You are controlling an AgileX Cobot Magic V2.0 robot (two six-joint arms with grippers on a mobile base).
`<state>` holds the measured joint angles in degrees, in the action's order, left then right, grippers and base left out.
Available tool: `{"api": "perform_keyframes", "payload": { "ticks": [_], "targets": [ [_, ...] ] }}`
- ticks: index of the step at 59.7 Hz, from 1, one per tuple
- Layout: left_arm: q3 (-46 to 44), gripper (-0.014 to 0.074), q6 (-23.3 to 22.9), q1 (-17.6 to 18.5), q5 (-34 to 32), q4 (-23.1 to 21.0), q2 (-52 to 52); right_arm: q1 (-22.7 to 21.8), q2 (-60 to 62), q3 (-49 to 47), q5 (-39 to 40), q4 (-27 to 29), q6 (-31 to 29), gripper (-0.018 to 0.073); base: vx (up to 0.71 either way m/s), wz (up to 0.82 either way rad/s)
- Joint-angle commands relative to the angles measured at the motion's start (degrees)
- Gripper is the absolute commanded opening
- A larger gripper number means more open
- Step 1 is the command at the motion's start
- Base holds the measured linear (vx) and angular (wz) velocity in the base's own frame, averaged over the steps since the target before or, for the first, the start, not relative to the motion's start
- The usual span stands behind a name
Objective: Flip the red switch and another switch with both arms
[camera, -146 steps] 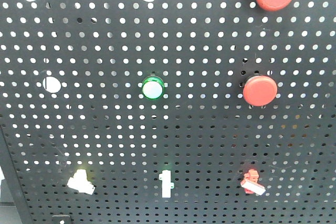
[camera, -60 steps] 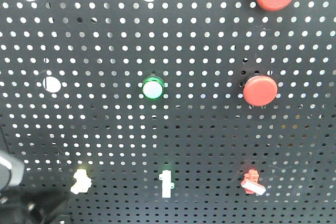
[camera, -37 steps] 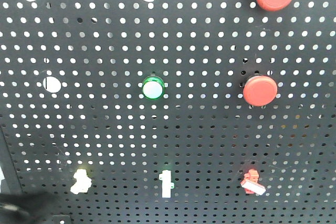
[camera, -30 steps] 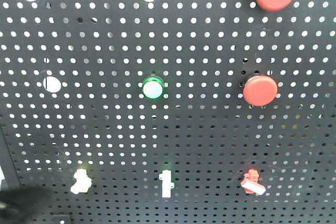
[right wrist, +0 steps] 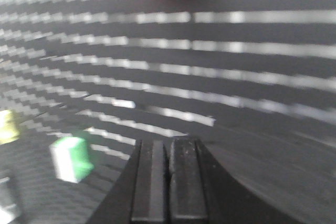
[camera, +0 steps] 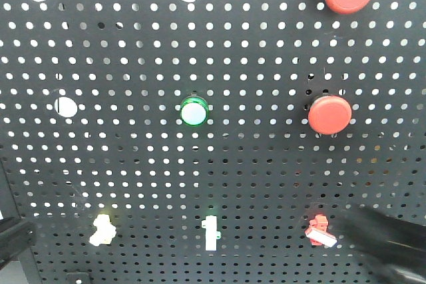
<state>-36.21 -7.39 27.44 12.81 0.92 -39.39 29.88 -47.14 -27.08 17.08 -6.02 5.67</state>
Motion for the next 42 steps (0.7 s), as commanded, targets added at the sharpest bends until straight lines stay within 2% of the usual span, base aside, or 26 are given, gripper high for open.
{"api": "perform_keyframes", "payload": {
  "ticks": [1, 19, 35, 42],
  "targets": [
    [-1.6, 0.0002, -0.3, 0.2, -4.7, 0.0, 0.3, 1.5, -3.0, -3.7, 6.6, -0.7, -0.6, -0.0006, 0.0, 0.0],
    [-1.6, 0.0002, -0.1, 0.2, -4.7, 0.0, 0.3, 1.4, -7.2, -4.3, 6.6, -0.2, -0.5, -0.0006, 0.0, 0.0],
    [-1.6, 0.0002, -0.1, 0.2, -5.0, 0.0, 0.3, 1.4, -9.8, -4.3, 3.9, 6.5, -0.3, -0.0006, 0.0, 0.0],
    [-1.6, 0.0002, -0.1, 0.2, -5.0, 0.0, 0.3, 1.4, -10.0, -4.3, -2.0, 9.1, -0.2, -0.0006, 0.0, 0.0]
  ]
}}
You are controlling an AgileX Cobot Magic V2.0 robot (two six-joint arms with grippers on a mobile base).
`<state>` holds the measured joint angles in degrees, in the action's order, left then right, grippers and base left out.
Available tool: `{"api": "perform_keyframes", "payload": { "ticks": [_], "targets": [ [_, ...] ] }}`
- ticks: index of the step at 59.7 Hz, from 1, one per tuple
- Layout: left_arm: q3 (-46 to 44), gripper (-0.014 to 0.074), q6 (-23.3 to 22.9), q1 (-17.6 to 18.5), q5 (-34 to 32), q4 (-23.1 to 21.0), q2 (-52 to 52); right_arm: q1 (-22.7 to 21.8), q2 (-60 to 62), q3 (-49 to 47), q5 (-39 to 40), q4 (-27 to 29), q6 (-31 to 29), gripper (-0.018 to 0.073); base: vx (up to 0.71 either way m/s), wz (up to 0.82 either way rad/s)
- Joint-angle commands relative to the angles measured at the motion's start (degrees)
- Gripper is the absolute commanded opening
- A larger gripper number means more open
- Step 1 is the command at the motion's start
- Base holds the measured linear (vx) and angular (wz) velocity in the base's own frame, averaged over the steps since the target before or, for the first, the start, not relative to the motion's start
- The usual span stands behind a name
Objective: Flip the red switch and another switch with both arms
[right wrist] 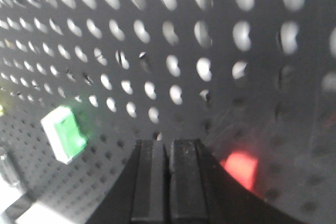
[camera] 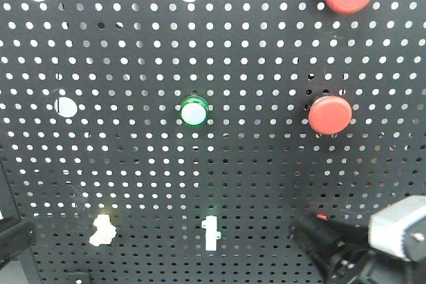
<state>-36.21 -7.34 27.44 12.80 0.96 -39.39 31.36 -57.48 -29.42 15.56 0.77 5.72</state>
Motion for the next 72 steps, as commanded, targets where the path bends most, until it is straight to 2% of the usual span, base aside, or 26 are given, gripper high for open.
{"api": "perform_keyframes", "payload": {
  "ticks": [1, 9, 18, 39, 72],
  "targets": [
    [-1.6, 0.0002, -0.1, 0.2, -5.0, -0.1, 0.3, -0.1, 0.4, -2.0, -1.4, 2.2, -0.2, -0.0006, 0.0, 0.0],
    [-1.6, 0.0002, -0.1, 0.2, -5.0, 0.0, 0.3, -0.1, 0.6, -2.0, -8.8, 2.2, -0.2, -0.0006, 0.0, 0.0],
    [-1.6, 0.0002, -0.1, 0.2, -5.1, 1.2, 0.3, -0.1, 0.6, -2.0, -11.5, 2.2, -0.1, -0.0006, 0.0, 0.0],
    [-1.6, 0.0002, -0.2, 0.2, -5.0, 1.2, 0.3, -0.1, 9.5, -2.0, -1.2, 2.1, -0.4, -0.0006, 0.0, 0.0],
    [-1.6, 0.0002, -0.2, 0.2, -4.5, 1.2, 0.3, -0.1, 12.6, -2.0, -1.0, 2.0, -0.4, -0.0006, 0.0, 0.0]
  ]
}}
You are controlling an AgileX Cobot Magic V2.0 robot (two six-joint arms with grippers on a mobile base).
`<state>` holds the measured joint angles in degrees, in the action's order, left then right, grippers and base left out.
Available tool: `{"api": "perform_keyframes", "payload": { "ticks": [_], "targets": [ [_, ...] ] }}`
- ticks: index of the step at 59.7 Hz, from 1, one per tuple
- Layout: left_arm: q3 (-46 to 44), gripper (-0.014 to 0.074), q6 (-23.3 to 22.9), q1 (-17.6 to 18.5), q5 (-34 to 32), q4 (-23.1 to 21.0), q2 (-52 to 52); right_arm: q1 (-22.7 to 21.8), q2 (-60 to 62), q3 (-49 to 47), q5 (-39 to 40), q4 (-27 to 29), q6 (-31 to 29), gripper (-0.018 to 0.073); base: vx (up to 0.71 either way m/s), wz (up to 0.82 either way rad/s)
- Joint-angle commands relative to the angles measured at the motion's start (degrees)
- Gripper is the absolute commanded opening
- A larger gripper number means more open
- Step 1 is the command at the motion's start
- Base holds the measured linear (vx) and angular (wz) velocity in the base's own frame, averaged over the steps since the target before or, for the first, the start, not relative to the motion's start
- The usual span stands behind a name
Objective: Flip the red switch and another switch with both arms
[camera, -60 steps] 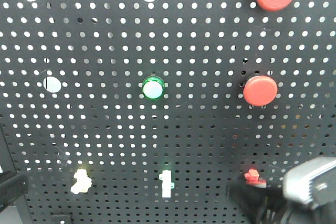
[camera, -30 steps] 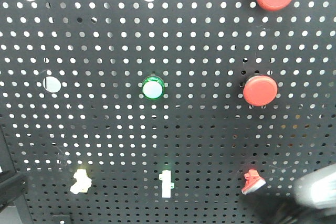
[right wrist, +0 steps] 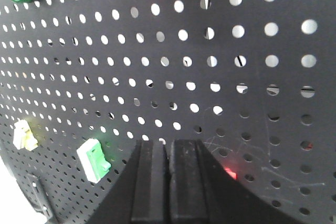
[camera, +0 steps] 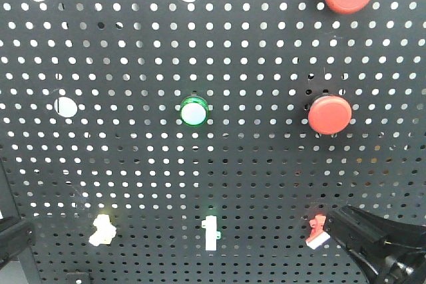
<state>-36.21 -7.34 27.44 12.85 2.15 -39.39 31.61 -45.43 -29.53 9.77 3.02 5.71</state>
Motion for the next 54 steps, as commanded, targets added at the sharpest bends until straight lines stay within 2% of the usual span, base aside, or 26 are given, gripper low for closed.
{"api": "perform_keyframes", "payload": {
  "ticks": [1, 15, 20, 29, 32, 37, 41, 45, 53, 54],
  "targets": [
    [-1.6, 0.0002, -0.2, 0.2, -4.5, 0.0, 0.3, -0.3, 0.5, -1.9, 4.8, -0.2, -0.4, -0.0006, 0.0, 0.0],
    [0.8, 0.0002, -0.1, -0.8, -5.1, 0.0, 2.0, -0.3, 0.5, -1.9, 4.8, -0.2, -0.4, -0.0006, 0.0, 0.0],
    [4.7, 0.0002, -0.1, -4.5, -6.6, -0.5, 5.4, -0.3, 0.5, -1.9, 4.8, -0.2, -0.4, -0.0006, 0.0, 0.0],
    [14.3, 0.0002, 0.4, -13.4, -10.4, -0.2, 15.0, -0.3, 0.5, -1.9, 4.8, -0.2, -0.4, -0.0006, 0.0, 0.0],
    [17.9, 0.0002, 2.8, -17.0, -11.9, -0.2, 18.2, -0.3, 0.5, -1.9, 4.8, -0.2, -0.4, -0.0006, 0.0, 0.0],
    [24.2, 0.0002, 7.8, -20.6, -14.7, -0.4, 23.5, -0.3, 0.5, -1.9, 4.8, -0.2, -0.4, -0.0006, 0.0, 0.0],
    [28.3, 0.0002, 12.1, -21.8, -16.0, -0.4, 28.1, -0.3, 0.5, -1.9, 4.8, -0.2, -0.4, -0.0006, 0.0, 0.0],
    [32.1, 0.0002, 14.3, -22.1, -16.2, -0.4, 31.9, -0.3, 0.5, -1.9, 4.8, -0.2, -0.4, -0.0006, 0.0, 0.0],
    [39.2, 0.0002, 14.0, -22.1, -16.1, -0.4, 40.9, -0.3, 0.5, -1.9, 4.8, -0.2, -0.4, -0.0006, 0.0, 0.0],
    [39.4, 0.0002, 13.5, -22.1, -14.2, -0.5, 41.8, -0.3, 0.5, -1.9, 4.8, -0.2, -0.4, -0.0006, 0.0, 0.0]
  ]
}}
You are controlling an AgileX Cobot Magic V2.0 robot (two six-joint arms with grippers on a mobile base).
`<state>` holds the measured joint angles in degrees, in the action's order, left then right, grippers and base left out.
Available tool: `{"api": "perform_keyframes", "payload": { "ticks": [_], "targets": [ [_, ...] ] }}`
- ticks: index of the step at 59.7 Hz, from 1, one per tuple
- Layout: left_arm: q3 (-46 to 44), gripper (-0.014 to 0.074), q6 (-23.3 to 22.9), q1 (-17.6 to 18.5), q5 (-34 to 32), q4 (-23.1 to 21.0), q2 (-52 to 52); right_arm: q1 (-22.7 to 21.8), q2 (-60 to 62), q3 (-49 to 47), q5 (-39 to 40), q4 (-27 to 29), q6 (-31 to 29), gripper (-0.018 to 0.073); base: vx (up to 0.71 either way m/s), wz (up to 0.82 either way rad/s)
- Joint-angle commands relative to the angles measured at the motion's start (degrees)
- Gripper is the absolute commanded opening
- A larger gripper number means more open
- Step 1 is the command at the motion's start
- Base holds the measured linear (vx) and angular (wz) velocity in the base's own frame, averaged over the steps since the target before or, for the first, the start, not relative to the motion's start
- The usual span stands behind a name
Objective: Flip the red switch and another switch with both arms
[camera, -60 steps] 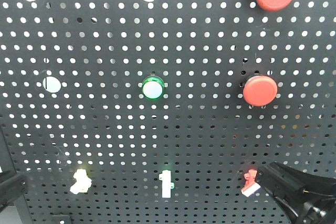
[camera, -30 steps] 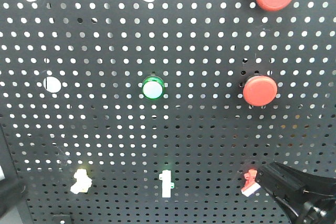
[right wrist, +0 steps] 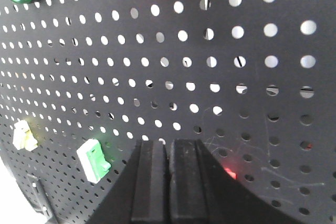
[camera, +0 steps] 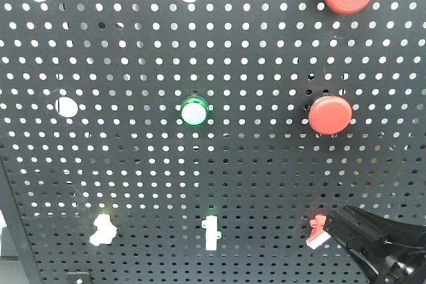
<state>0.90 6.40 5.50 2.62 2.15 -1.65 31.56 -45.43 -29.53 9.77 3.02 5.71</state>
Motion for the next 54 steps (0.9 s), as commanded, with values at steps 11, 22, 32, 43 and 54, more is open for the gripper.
{"api": "perform_keyframes", "payload": {
  "ticks": [11, 22, 32, 43, 54],
  "targets": [
    [1.7, 0.0002, -2.5, -0.1, 3.1, -0.4, 2.7, -0.3, 0.5, -1.8, 4.7, -0.2, -0.4, -0.0006, 0.0, 0.0],
    [1.7, 0.0002, -2.5, -0.1, 5.4, -0.4, 2.7, -0.3, 0.5, -1.7, 4.6, -0.2, -0.4, -0.0006, 0.0, 0.0],
    [1.7, 0.0002, -2.5, -0.1, 5.7, -0.4, 2.7, -0.3, 0.5, -1.7, 4.7, -0.2, -0.4, -0.0006, 0.0, 0.0],
    [1.7, 0.0002, -2.5, -0.1, 5.7, -0.4, 2.7, -0.3, 0.5, -1.7, 4.7, -0.2, -0.4, -0.0006, 0.0, 0.0],
    [1.7, 0.0002, -2.5, -0.1, 5.7, -0.4, 2.7, -1.1, 1.3, -1.3, 5.0, -0.2, -2.1, -0.0006, 0.0, 0.0]
  ]
}}
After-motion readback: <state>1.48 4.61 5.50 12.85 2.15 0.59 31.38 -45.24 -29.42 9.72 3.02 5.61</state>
